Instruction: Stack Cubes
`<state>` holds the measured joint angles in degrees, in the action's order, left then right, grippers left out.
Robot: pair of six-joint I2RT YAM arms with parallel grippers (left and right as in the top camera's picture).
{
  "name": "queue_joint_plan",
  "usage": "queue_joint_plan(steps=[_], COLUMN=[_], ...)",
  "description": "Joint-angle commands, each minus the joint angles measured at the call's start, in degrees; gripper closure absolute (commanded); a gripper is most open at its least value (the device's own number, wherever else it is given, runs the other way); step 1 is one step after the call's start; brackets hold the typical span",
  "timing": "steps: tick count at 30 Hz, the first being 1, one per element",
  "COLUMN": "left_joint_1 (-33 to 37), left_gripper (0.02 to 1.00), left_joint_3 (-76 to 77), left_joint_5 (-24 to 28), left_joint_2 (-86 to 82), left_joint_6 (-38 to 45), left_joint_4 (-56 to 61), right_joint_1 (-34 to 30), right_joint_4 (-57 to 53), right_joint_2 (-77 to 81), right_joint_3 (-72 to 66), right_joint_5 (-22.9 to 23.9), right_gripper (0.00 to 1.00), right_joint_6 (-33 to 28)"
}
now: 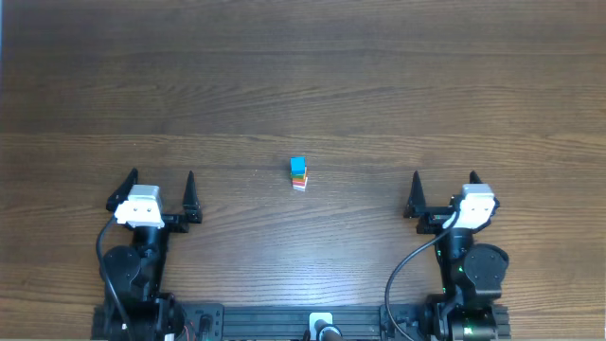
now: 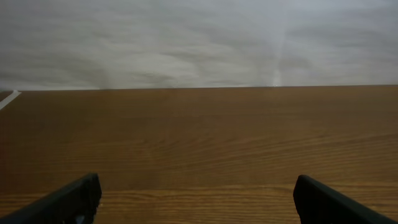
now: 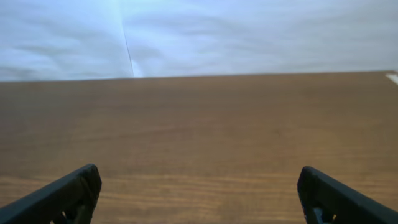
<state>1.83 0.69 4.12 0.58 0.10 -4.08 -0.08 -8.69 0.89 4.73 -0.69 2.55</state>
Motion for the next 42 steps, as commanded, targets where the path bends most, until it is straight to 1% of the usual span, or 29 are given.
queue_joint_plan(steps=[1, 5, 42], left_joint_1=[-0.26, -0.26, -0.26], left_gripper=[0.018, 0.018, 0.018], left_joint_3=[-0.35, -0.35, -0.35], left_joint_5=[0.35, 0.35, 0.35], left_joint_2=[-0.42, -0.42, -0.42], left_joint_6=[0.98, 0.98, 0.98], left_joint_4=[-0.02, -0.02, -0.02], right_joint_1=[-0.48, -0.48, -0.48], right_joint_4=[4.68, 4.63, 4.55], right_joint_2=[-0.55, -0.55, -0.50], right_joint_3=[-4.48, -4.46, -4.44], right_joint_5=[-0.98, -0.09, -0.11], right_gripper=[0.007, 0.009, 0.007], right_joint_6=[-0.48, -0.50, -0.48])
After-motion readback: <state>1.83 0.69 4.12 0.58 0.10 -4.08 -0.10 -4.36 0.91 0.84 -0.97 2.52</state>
